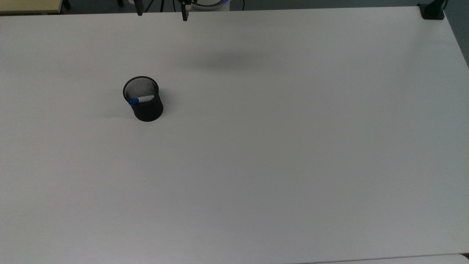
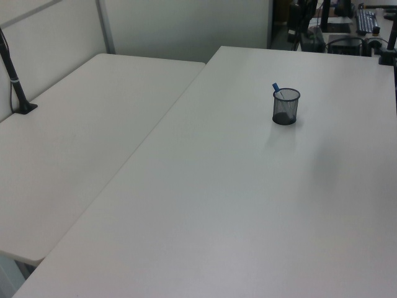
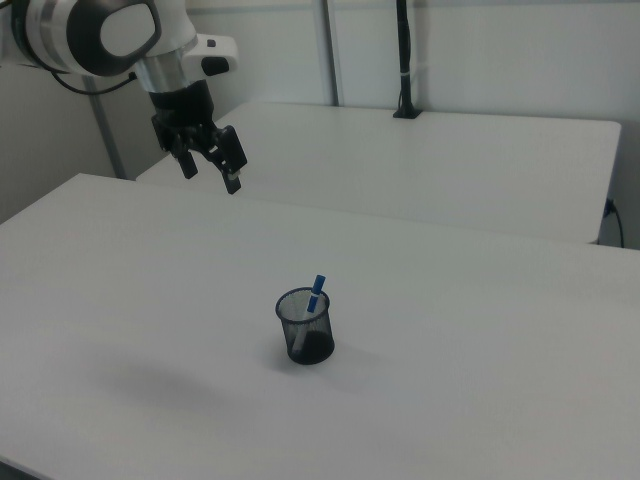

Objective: Remove the marker

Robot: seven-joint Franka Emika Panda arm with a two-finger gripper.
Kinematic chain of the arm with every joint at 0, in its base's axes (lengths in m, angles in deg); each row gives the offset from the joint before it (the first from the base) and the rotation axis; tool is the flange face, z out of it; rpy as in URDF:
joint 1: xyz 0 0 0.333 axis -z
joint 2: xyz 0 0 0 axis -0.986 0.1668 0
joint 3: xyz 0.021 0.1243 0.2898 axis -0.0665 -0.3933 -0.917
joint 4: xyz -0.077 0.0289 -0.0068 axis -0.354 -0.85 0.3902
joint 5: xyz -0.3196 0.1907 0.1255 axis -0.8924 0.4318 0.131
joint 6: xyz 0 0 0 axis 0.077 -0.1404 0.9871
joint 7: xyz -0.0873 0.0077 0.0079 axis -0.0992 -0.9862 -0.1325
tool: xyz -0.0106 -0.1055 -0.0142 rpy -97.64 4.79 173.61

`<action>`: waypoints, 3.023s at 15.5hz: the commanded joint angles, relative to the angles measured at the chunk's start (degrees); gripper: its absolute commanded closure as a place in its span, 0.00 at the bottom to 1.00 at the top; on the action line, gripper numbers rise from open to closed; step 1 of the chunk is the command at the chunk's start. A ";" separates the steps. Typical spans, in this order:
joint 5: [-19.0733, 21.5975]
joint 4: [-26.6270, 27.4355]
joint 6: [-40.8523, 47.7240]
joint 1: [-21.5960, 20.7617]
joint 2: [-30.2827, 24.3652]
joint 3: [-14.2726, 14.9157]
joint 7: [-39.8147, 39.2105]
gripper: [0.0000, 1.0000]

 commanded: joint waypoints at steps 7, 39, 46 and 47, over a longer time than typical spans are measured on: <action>-2.10 2.30 2.30 0.14 2.60 -0.63 -14.30 0.00; -16.60 10.04 -31.45 2.42 17.46 1.83 4.07 0.22; -17.14 10.04 -31.45 2.68 17.73 2.19 4.16 0.71; -17.05 9.95 -31.36 2.86 17.64 2.19 4.24 0.83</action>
